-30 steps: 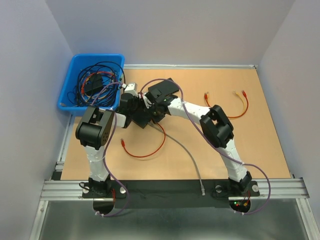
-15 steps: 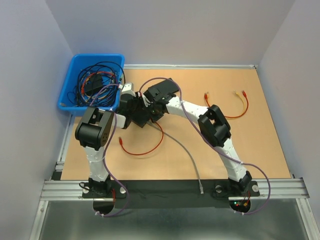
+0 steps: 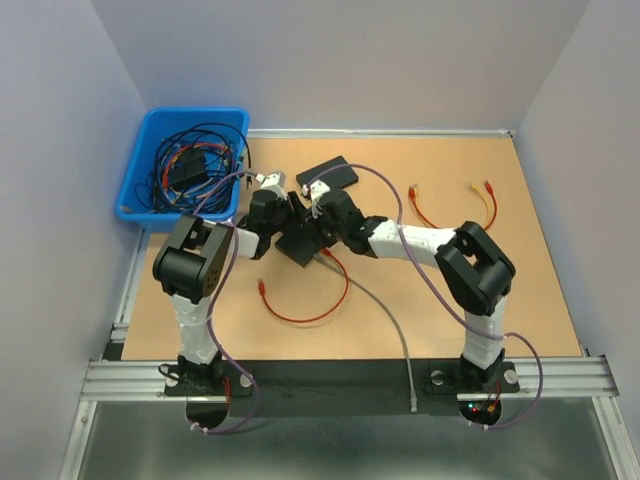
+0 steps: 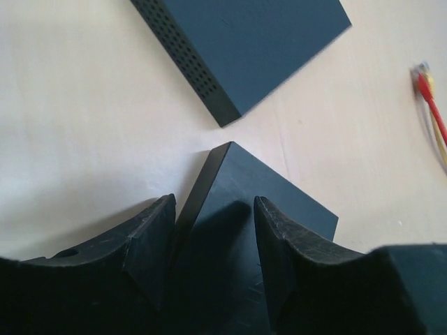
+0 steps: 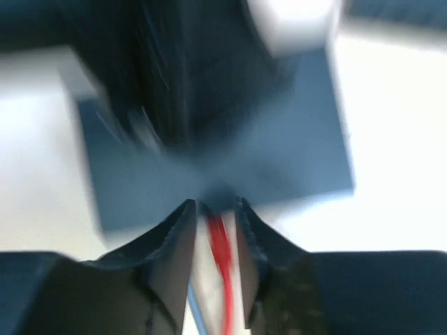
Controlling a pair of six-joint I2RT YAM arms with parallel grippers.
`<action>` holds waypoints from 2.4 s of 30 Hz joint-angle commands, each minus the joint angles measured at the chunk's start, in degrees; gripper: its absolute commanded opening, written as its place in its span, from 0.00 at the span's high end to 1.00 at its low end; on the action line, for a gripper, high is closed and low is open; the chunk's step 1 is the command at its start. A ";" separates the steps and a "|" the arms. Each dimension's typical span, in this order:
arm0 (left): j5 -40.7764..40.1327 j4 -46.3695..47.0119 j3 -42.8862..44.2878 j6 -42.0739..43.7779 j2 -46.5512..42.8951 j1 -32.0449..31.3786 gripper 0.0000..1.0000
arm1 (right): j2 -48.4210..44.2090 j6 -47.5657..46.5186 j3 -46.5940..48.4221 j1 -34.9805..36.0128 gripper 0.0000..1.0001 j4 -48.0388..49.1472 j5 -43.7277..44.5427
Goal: Insert the plug into the switch port
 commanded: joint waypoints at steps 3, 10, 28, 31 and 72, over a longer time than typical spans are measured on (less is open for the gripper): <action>8.45 -19.96 1.83 -0.52 1.76 -4.03 0.42 | -11.74 2.29 -4.96 0.25 0.57 23.53 4.12; 2.82 -31.38 12.12 4.06 0.36 -3.86 0.41 | -20.19 3.43 -13.67 0.25 0.54 23.27 7.81; -13.42 -57.40 23.92 2.14 -16.24 -3.77 0.36 | -23.02 12.05 -16.08 -10.63 0.32 11.69 6.26; -15.98 -58.72 16.02 -0.94 -23.97 -5.69 0.36 | -18.29 13.36 -13.08 -13.01 0.32 9.82 1.16; -12.91 -36.83 -2.03 -8.86 -20.75 -2.27 0.37 | -2.27 26.98 -16.14 -12.41 0.35 16.75 -19.51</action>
